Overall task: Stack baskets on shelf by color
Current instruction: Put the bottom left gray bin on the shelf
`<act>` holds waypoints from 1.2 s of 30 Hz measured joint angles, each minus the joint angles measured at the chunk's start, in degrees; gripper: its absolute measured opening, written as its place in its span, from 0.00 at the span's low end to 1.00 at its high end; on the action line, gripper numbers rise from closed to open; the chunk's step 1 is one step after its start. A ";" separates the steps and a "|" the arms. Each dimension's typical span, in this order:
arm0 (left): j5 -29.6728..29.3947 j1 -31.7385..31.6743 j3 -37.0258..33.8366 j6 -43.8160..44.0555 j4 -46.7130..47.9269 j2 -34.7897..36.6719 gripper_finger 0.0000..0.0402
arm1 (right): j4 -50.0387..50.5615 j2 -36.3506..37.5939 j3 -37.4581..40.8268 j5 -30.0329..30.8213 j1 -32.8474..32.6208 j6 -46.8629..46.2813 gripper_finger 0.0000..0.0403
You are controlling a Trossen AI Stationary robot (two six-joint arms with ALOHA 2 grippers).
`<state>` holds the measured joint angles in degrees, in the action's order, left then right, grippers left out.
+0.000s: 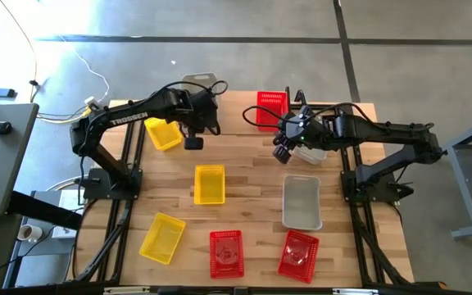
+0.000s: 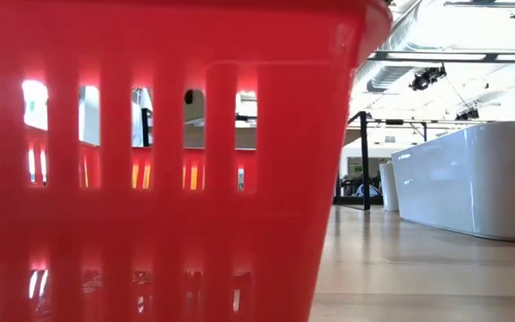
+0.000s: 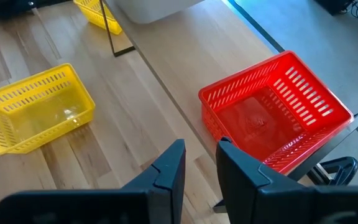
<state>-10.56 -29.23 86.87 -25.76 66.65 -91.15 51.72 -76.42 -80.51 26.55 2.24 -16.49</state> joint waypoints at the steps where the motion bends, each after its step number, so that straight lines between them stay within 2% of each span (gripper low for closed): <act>1: 0.59 -0.03 0.00 0.13 0.02 0.00 0.00 | 0.00 -0.01 0.00 0.00 0.00 0.00 0.19; 9: 3.34 -0.05 0.02 0.12 0.28 -2.01 0.00 | 0.02 -0.02 0.00 -0.31 0.00 1.39 0.19; 21: 2.62 0.03 0.17 1.12 -0.17 -3.00 0.02 | 1.74 -0.02 0.00 -0.44 0.00 1.51 0.19; 36: 2.19 0.44 1.16 1.09 0.44 -3.26 0.26 | 2.29 -0.02 0.00 -0.42 0.00 1.51 0.19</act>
<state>-8.37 -28.79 88.03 -24.67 67.09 -94.41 54.02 -76.44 -80.51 26.13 2.24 -14.98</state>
